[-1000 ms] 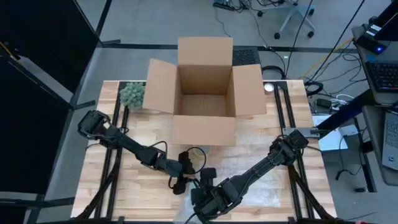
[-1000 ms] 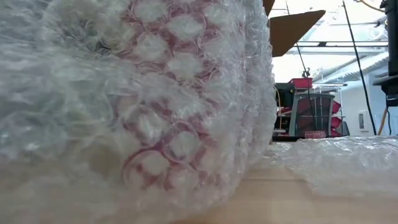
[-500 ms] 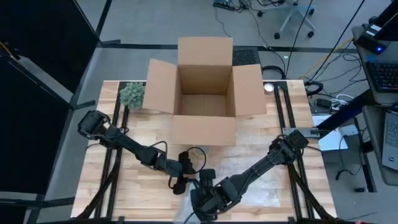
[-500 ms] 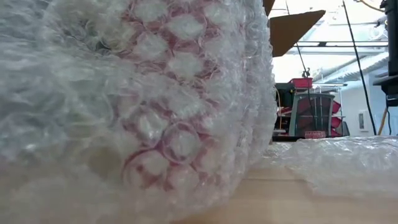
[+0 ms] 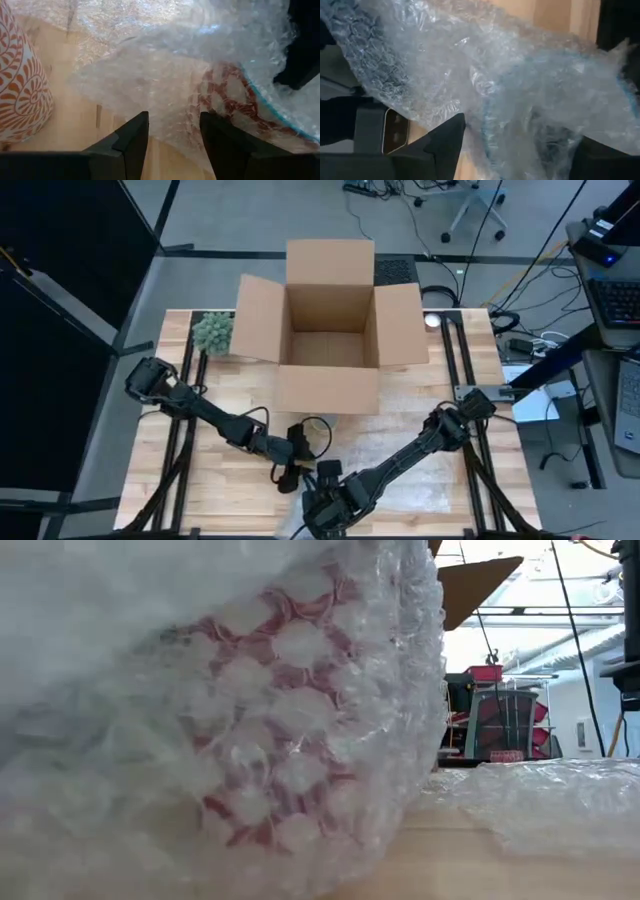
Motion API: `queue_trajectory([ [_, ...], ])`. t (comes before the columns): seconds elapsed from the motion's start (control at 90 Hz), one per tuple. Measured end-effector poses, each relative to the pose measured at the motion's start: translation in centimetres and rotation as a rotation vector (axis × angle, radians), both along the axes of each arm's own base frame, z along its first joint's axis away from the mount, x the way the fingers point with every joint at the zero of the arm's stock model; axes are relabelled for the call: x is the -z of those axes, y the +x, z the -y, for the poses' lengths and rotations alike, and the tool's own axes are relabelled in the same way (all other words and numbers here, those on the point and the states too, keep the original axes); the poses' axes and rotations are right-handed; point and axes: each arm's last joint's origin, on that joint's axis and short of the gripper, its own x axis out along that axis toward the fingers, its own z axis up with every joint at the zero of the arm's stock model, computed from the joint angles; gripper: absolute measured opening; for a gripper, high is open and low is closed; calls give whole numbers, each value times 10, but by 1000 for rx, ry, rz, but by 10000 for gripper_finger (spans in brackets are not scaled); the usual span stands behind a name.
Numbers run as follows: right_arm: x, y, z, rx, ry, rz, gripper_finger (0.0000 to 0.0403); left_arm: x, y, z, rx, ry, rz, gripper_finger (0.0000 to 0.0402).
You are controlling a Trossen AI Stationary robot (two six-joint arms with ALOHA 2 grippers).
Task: Wrap mug
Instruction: Wrap the red patterned mug with bubble wrap
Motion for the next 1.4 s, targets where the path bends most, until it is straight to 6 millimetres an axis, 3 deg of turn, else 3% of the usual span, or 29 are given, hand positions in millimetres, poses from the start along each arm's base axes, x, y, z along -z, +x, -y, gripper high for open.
queue_trajectory([
  [0.167, 7, 2, 1, 7, -6, -13, 248, 0, 0, 0, -1, -1, -1, 167],
  [0.344, 29, 9, -1, 10, -31, -38, 245, 0, 0, 0, -6, -5, -5, 167],
  [0.467, 32, 9, -1, 9, -38, -45, 243, -3, -1, -1, -3, -10, -7, 167],
  [0.711, 32, 8, -1, 2, -37, -47, 243, -44, -15, -5, -7, -95, 53, 167],
  [0.811, 32, 8, -1, -12, -41, -47, 243, -52, -14, -1, -38, -146, 108, 167],
  [0.911, 32, 8, -1, -16, -43, -48, 242, -46, -10, 5, -41, -151, 138, 167],
  [1.133, 32, 9, 0, -25, -42, -50, 242, -10, 2, 14, -50, -149, 80, 167],
  [1.4, 23, 7, 4, -7, -24, -57, 242, 2, 8, 16, -26, -177, 84, 167],
])
